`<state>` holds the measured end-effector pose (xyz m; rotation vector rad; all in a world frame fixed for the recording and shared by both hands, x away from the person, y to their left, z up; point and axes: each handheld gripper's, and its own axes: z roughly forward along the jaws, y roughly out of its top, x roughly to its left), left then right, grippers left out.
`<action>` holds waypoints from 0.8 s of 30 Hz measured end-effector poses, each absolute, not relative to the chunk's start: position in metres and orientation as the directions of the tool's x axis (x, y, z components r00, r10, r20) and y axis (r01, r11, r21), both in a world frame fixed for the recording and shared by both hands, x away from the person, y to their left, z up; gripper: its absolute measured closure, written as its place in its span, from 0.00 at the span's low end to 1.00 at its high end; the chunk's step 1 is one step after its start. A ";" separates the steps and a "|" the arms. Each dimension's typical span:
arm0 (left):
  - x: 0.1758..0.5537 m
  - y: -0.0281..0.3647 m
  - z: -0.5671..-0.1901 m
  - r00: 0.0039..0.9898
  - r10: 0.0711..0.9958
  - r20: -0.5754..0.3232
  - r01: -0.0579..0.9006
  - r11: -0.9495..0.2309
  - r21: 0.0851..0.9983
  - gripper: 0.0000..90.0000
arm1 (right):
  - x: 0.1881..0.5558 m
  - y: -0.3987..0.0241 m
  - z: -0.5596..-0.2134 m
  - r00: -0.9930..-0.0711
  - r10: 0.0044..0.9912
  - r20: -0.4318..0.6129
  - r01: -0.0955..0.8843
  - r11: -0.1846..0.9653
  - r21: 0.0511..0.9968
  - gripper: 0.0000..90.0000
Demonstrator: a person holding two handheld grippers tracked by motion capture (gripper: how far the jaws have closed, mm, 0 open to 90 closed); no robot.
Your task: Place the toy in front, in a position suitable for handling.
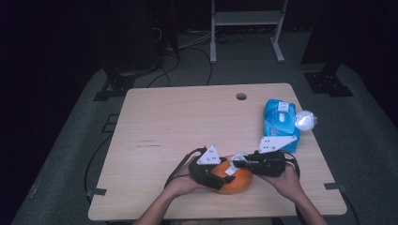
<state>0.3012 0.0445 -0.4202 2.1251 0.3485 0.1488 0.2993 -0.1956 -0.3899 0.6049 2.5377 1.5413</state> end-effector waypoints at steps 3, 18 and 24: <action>0.304 0.049 -0.420 0.950 0.308 -0.050 0.207 -0.500 0.841 0.36 | 0.304 -0.205 -0.391 -0.903 0.416 0.108 0.290 0.403 0.868 0.89; 0.303 0.047 -0.421 0.963 0.269 -0.010 0.142 -0.476 0.868 0.18 | 0.299 -0.193 -0.393 -0.912 0.398 0.097 0.269 0.404 0.874 0.89; 0.318 0.063 -0.431 0.954 0.278 -0.110 0.226 -0.428 0.875 0.14 | 0.304 -0.209 -0.396 -0.896 0.429 0.114 0.291 0.375 0.880 0.89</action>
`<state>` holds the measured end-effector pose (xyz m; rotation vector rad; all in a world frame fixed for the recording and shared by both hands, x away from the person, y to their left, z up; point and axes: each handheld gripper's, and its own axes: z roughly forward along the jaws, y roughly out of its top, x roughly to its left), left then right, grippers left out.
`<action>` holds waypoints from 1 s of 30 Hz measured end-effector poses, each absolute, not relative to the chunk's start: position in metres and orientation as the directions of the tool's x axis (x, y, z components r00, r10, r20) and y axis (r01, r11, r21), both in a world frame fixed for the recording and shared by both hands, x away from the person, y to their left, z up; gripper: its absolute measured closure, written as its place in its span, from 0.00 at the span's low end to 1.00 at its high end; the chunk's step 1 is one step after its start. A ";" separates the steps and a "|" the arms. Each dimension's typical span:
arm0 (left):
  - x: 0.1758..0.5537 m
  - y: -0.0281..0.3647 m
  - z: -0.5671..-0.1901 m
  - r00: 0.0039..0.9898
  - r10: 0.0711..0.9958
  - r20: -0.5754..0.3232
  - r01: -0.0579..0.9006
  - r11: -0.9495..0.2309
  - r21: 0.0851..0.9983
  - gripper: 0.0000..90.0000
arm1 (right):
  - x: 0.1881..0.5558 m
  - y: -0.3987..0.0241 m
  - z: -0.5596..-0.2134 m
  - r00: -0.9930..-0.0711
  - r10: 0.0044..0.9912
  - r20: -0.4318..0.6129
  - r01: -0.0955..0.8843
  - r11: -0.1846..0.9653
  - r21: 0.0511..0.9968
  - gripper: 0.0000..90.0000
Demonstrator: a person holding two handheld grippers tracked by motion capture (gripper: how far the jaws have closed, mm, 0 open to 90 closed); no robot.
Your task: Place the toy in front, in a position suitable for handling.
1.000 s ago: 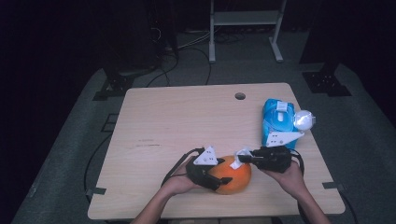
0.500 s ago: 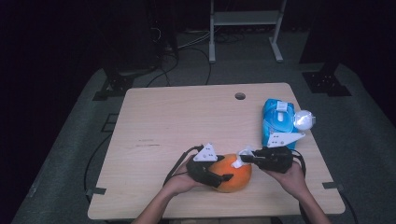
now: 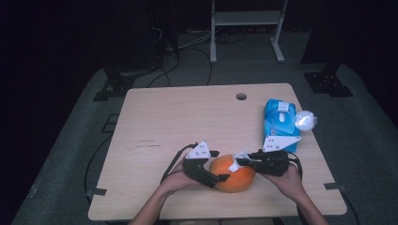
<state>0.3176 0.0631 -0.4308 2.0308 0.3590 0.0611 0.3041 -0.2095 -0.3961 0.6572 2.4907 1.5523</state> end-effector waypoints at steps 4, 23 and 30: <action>0.313 0.058 -0.430 0.956 0.281 -0.084 0.207 -0.440 0.874 0.31 | 0.310 -0.219 -0.399 -0.884 0.448 0.137 0.315 0.352 0.881 0.88; 0.302 0.047 -0.421 0.968 0.240 -0.079 0.183 -0.449 0.875 0.20 | 0.304 -0.215 -0.397 -0.903 0.406 0.142 0.302 0.362 0.882 0.89; 0.311 0.049 -0.442 0.964 0.233 -0.129 0.224 -0.443 0.868 0.10 | 0.304 -0.214 -0.395 -0.911 0.393 0.127 0.285 0.379 0.880 0.88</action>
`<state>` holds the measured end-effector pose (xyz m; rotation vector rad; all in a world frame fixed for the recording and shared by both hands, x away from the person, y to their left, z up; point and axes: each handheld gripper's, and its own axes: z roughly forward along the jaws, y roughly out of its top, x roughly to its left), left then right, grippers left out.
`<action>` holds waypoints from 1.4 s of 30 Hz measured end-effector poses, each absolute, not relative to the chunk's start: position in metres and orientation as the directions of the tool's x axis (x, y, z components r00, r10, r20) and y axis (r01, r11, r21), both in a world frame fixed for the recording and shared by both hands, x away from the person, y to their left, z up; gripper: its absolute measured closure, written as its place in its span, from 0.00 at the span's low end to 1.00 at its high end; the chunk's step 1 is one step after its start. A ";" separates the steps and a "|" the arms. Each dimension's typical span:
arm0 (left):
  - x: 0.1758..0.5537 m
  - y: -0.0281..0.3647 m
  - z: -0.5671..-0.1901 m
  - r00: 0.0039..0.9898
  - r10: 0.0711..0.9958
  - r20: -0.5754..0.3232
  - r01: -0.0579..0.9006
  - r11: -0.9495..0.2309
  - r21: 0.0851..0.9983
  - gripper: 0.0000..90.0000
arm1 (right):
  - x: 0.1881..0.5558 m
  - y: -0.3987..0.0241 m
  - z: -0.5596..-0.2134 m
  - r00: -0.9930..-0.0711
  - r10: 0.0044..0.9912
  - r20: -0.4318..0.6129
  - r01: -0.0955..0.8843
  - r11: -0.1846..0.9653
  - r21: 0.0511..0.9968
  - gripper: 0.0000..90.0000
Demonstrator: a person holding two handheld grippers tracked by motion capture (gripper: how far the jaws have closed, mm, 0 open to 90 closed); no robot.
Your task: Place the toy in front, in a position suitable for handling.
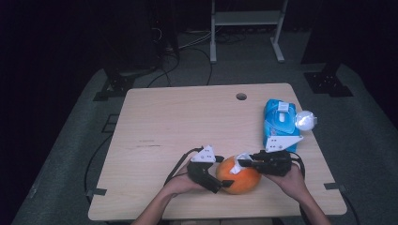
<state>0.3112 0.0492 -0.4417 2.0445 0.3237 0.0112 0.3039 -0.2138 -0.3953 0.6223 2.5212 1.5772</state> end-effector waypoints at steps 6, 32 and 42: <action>0.307 0.049 -0.437 0.963 0.253 -0.098 0.208 -0.456 0.865 0.34 | 0.304 -0.213 -0.396 -0.904 0.405 0.138 0.297 0.361 0.884 0.88; 0.302 0.051 -0.404 0.943 0.325 -0.072 0.204 -0.393 0.897 0.26 | 0.299 -0.195 -0.390 -0.908 0.393 0.147 0.273 0.287 0.918 0.89; 0.319 0.068 -0.425 0.969 0.207 -0.133 0.203 -0.365 0.909 0.10 | 0.305 -0.205 -0.400 -0.895 0.406 0.185 0.311 0.269 0.912 0.89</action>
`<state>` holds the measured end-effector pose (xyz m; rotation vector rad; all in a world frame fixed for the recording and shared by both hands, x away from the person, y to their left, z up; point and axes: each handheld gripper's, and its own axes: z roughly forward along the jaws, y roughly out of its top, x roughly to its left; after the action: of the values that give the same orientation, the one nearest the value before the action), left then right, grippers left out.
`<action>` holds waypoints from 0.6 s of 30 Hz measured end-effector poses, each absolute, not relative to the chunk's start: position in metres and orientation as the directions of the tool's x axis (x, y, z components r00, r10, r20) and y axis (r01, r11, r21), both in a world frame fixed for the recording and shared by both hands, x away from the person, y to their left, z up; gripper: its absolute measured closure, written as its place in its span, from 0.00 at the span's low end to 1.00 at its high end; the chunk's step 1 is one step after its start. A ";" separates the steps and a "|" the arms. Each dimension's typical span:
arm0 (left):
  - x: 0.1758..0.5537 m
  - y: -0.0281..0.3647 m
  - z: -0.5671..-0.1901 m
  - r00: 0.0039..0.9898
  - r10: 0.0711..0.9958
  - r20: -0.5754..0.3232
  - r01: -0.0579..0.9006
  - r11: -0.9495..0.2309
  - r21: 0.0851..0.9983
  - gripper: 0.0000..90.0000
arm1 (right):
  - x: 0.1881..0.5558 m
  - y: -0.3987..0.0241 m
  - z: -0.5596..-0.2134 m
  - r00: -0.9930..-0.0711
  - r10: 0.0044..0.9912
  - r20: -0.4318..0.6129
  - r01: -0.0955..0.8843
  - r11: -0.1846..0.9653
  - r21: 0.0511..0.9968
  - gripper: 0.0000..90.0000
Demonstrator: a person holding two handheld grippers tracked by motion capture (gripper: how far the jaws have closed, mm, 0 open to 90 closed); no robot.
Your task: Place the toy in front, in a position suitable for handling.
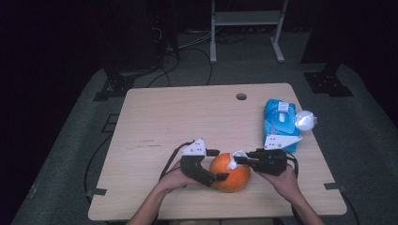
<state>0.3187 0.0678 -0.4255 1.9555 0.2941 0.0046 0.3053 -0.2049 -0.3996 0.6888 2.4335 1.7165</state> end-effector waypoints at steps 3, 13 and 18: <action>0.321 0.071 -0.431 0.972 0.188 -0.142 0.202 -0.356 0.912 0.10 | 0.306 -0.209 -0.400 -0.891 0.414 0.187 0.315 0.265 0.911 0.89; 0.319 0.067 -0.434 0.965 0.220 -0.139 0.214 -0.364 0.907 0.23 | 0.308 -0.212 -0.402 -0.880 0.433 0.196 0.329 0.256 0.909 0.89; 0.316 0.067 -0.421 0.961 0.256 -0.109 0.206 -0.391 0.897 0.36 | 0.308 -0.216 -0.397 -0.879 0.429 0.209 0.329 0.228 0.916 0.89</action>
<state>0.3159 0.0669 -0.4210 1.9867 0.3298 0.0558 0.3083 -0.2165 -0.3966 0.7406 2.3913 1.7492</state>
